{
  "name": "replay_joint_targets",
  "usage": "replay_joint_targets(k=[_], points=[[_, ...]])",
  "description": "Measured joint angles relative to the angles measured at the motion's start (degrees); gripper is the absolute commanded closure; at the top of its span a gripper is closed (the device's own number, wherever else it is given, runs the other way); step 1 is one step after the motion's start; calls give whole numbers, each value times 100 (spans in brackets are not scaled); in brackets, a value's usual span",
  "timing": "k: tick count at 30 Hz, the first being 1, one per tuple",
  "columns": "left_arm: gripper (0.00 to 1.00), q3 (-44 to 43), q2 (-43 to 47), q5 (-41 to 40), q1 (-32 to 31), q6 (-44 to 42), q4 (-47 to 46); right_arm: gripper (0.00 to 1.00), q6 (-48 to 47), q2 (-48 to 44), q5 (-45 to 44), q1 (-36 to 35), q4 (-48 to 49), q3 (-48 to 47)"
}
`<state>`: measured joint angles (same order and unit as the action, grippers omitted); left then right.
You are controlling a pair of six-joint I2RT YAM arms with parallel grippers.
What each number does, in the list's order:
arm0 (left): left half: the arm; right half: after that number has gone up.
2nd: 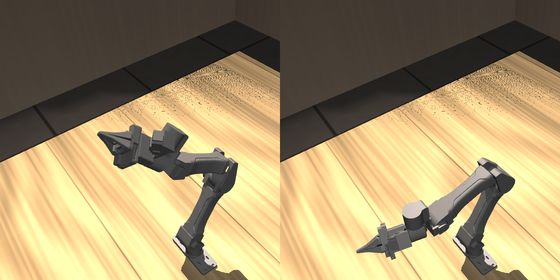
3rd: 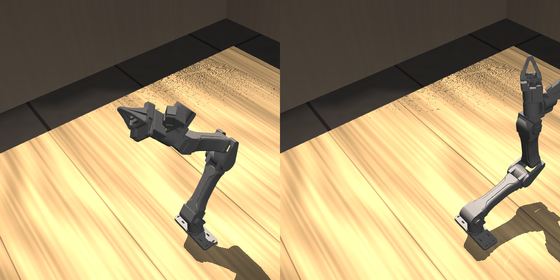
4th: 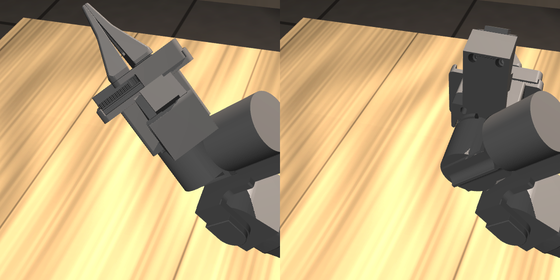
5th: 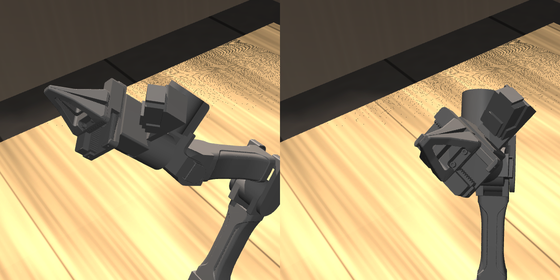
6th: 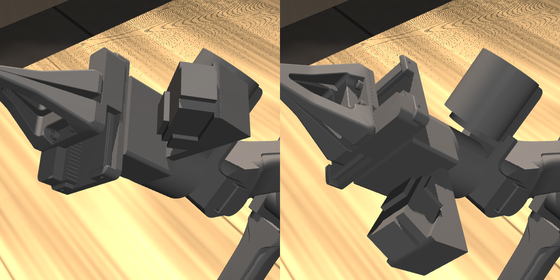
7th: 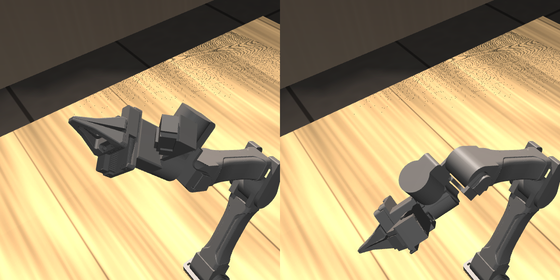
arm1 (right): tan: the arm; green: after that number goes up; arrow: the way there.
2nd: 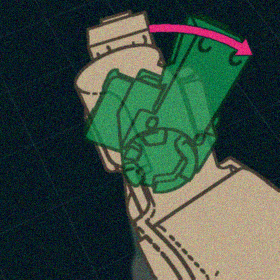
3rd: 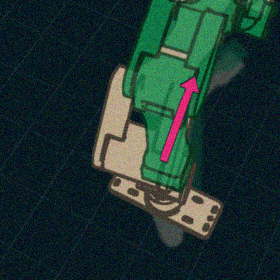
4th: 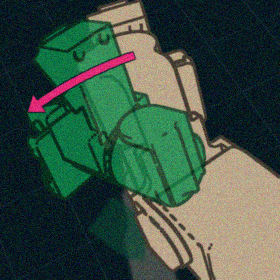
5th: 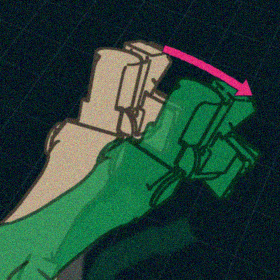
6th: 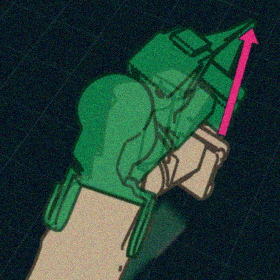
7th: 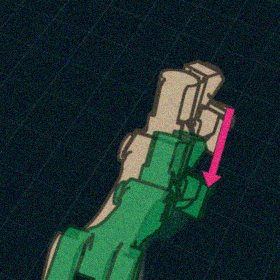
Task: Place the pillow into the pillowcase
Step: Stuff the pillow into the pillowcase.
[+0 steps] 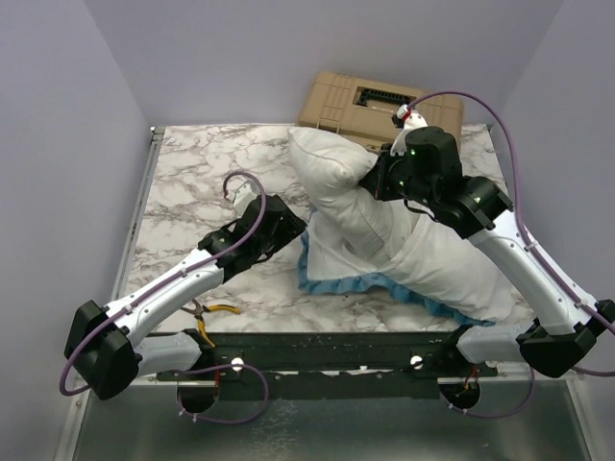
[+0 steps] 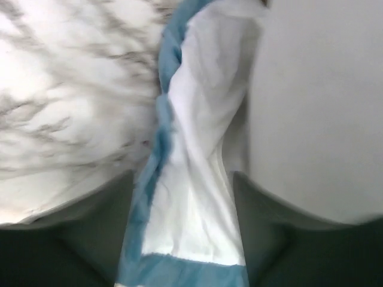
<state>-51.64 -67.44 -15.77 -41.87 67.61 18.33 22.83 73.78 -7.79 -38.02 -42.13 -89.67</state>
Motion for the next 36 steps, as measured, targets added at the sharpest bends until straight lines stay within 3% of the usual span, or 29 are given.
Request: replay_joint_targets(k=[3,7,11,17,20,21,22,23,24,28,31,36], points=[[4,98,4,-13,144,-243,625,100,11,83,83,0,0,42],[4,654,0,468,549,-522,544,100,31,122,92,0,-2,33],[4,1274,-295,1342,785,-623,-223,100,72,166,83,0,-13,-20],[7,1405,-1779,2736,765,-501,-1976,100,131,264,83,0,-66,-105],[18,1287,-2302,3064,691,-313,-2815,100,162,275,83,4,-81,-114],[26,1228,-2446,3209,667,-195,-3150,100,170,275,83,11,-83,-116],[43,1069,-2752,3254,599,-146,-3289,100,181,275,83,15,-83,-118],[75,931,-2999,3272,527,-59,-3497,100,186,275,81,22,-83,-120],[98,824,-3213,3292,466,-2,-3676,100,203,275,79,28,-85,-120],[100,715,-3849,3335,310,184,-4107,100,229,275,35,44,-94,-120],[100,776,-3733,3272,372,214,-4181,100,247,273,-11,59,-107,-120],[100,892,-2328,2837,870,72,-3703,100,236,273,50,85,-138,-343]])
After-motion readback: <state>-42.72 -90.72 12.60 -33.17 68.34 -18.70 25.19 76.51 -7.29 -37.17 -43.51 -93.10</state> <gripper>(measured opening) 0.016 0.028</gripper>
